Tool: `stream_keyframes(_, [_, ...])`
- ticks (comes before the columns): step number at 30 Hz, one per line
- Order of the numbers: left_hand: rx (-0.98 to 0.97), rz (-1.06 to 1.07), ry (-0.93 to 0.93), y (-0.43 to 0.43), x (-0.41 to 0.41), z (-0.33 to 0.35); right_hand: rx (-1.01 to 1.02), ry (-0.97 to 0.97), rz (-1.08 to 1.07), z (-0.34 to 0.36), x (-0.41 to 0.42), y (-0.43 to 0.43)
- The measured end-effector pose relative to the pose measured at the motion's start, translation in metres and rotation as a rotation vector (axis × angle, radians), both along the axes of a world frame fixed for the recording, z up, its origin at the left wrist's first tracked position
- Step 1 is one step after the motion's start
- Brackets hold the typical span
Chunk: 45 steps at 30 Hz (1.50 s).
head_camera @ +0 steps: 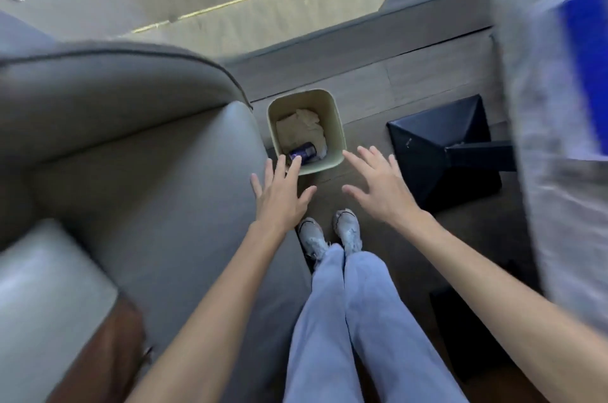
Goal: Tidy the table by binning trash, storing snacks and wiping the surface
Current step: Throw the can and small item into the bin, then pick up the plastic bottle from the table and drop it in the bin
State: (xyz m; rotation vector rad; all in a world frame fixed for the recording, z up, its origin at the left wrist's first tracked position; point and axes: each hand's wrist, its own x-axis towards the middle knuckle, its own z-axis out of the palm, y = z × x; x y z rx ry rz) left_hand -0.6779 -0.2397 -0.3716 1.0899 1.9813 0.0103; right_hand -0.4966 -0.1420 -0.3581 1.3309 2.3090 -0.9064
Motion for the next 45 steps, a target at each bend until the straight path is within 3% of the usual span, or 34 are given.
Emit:
stream_keyframes(4, [0.001,0.084,-0.001,-0.022,0.002,0.124,-0.008,0.062,-0.030,0.123,0.017,-0.028])
stream_keyframes(9, [0.050,0.113,0.040,-0.019,0.025,0.235,0.029,0.178,-0.136,0.229,0.054,-0.043])
stream_keyframes(18, [0.291,-0.277,0.176,0.057,0.142,0.348,0.252,0.420,-0.480,0.332,0.181,-0.023])
stream_keyframes(24, [0.379,-0.517,0.159,0.089,0.235,0.380,0.310,0.406,-0.764,0.348,0.308,-0.035])
stream_keyframes(30, [0.408,-0.672,0.193,0.107,0.308,0.380,0.307,0.369,-0.847,0.338,0.395,-0.064])
stream_keyframes(38, [0.362,-0.787,0.195,0.119,0.367,0.372,0.306,0.400,-0.990,0.330,0.438,-0.065])
stream_keyframes(45, [0.325,-0.919,0.180,0.189,0.384,0.368,0.267,0.403,-1.174,0.334,0.440,-0.034])
